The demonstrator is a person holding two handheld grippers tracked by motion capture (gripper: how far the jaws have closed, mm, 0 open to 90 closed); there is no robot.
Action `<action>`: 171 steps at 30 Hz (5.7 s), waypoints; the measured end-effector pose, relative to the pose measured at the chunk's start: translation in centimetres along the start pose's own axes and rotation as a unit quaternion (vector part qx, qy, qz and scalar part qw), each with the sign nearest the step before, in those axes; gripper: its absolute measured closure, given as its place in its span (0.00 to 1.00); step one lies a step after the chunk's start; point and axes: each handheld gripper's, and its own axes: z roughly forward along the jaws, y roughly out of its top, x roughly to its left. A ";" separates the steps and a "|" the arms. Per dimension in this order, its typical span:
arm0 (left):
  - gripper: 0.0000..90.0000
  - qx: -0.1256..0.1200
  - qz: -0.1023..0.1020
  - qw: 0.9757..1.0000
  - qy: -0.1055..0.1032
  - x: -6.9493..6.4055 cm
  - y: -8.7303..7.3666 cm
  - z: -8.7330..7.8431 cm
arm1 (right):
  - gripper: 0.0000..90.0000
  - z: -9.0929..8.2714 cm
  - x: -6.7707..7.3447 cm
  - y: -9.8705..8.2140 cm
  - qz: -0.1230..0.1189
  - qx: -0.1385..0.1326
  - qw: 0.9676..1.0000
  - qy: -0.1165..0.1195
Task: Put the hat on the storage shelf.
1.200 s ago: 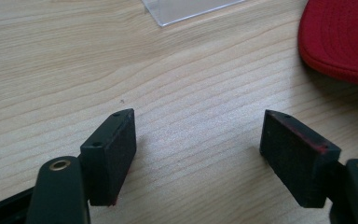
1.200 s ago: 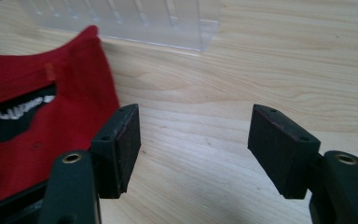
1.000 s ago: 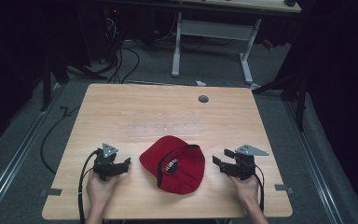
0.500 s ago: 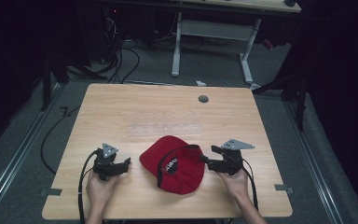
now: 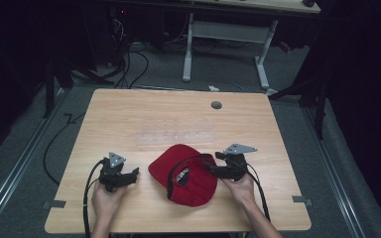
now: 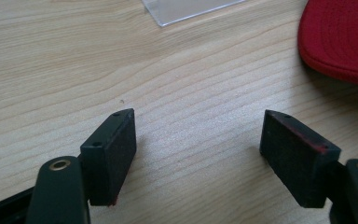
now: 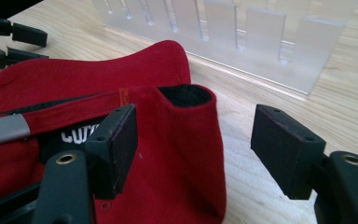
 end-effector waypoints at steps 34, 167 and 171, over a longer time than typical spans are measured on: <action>0.30 -0.001 -0.001 1.000 0.000 0.0 0.0 0.0 | 0.66 4.4 0.0 -0.6 -0.006 0.043 0.999 0.028; 0.59 0.002 0.164 0.960 -0.226 -11.9 -0.7 -5.0 | 0.93 -2.7 0.4 4.1 0.068 0.056 0.982 0.165; 0.66 0.011 0.164 0.957 -0.238 -12.1 -0.3 -5.3 | 0.92 -2.6 0.3 4.0 0.070 0.050 0.982 0.166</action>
